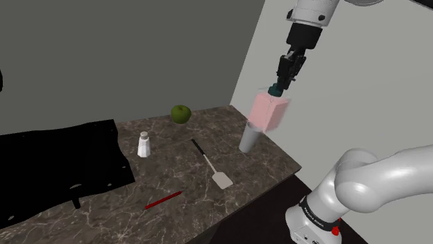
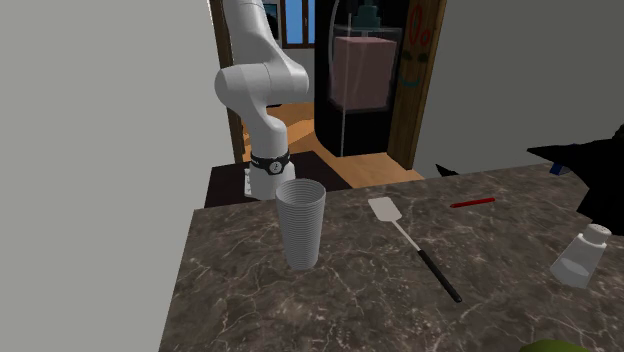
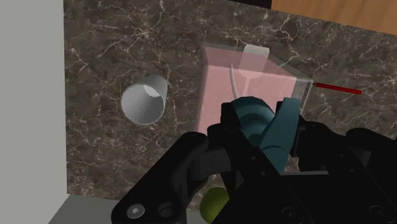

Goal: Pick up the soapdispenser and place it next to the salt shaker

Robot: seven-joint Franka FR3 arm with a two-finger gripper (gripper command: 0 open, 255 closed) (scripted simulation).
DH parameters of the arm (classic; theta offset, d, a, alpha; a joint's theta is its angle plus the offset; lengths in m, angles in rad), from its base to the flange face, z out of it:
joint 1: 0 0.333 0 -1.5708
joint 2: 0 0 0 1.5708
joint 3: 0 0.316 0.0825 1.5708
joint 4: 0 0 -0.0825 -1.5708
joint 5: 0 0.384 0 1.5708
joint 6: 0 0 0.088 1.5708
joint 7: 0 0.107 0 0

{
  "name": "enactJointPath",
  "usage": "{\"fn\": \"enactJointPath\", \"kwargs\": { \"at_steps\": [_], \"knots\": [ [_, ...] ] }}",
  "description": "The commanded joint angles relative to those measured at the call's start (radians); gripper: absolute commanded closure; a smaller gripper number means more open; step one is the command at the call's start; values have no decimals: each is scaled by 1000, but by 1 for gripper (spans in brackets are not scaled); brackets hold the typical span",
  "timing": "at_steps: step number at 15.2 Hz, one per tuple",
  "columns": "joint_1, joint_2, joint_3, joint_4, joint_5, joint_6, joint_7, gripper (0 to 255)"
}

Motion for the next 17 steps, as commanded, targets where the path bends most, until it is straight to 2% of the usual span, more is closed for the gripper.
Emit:
{"fn": "enactJointPath", "kwargs": {
  "at_steps": [1, 9, 17],
  "knots": [
    [5, 52, 29, 31, 13, 23, 33, 255],
    [25, 314, 152, 263, 25, 65, 185, 255],
    [80, 638, 260, 607, -51, 40, 355, 255]
  ]
}}
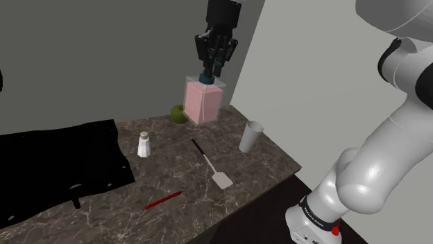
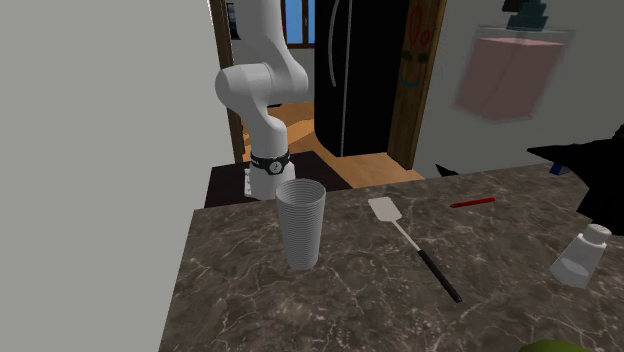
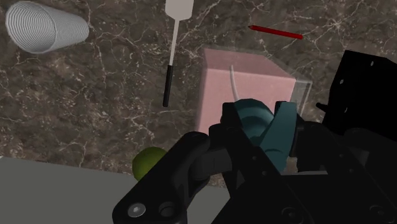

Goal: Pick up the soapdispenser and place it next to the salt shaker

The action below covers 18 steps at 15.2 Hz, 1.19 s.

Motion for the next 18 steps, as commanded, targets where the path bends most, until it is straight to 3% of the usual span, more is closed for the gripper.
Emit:
{"fn": "enactJointPath", "kwargs": {
  "at_steps": [1, 2, 18],
  "knots": [
    [23, 92, 23, 104, -31, -16, 44, 255],
    [44, 161, 38, 189, -57, -35, 74, 255],
    [27, 85, 25, -125, -28, 207, 44, 255]
  ]
}}
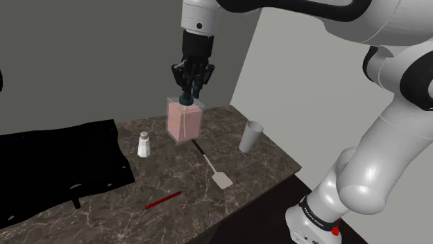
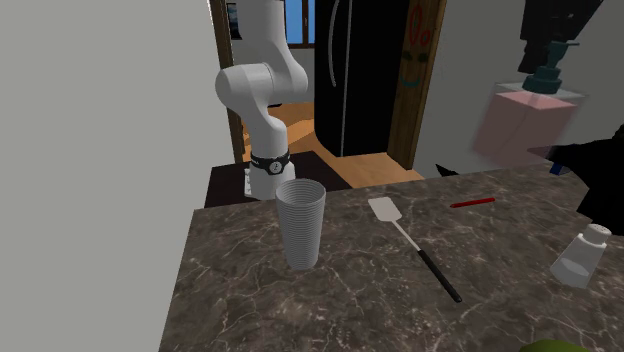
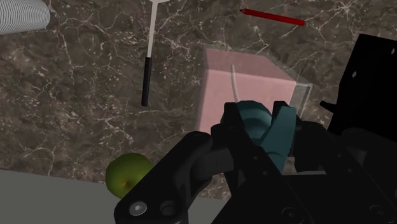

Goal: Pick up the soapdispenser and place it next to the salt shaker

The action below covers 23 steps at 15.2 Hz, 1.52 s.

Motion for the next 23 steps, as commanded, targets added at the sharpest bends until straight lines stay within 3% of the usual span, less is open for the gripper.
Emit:
{"fn": "enactJointPath", "kwargs": {
  "at_steps": [1, 23],
  "knots": [
    [-1, -7, 0, -38, 2, 32, -2, 255],
    [-1, 13, -2, -311, -4, 324, -10, 255]
  ]
}}
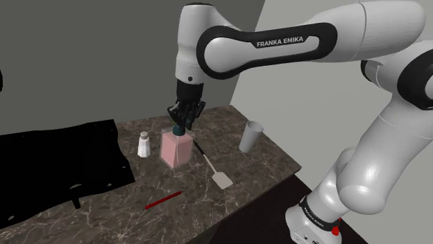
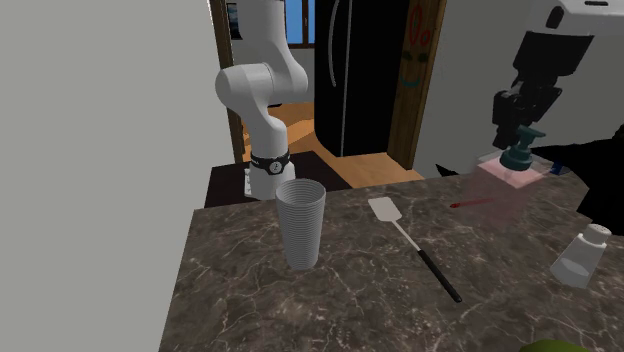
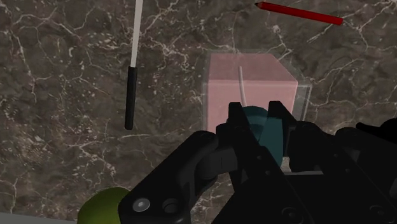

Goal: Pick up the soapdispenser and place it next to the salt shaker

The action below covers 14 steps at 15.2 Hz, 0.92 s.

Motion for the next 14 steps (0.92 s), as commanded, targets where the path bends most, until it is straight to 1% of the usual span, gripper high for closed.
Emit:
{"fn": "enactJointPath", "kwargs": {
  "at_steps": [1, 8, 14],
  "knots": [
    [0, 5, -1, -20, -2, 25, -1, 255],
    [2, 36, -2, -80, -14, 114, 4, 255],
    [3, 38, -2, -84, -15, 120, 4, 255]
  ]
}}
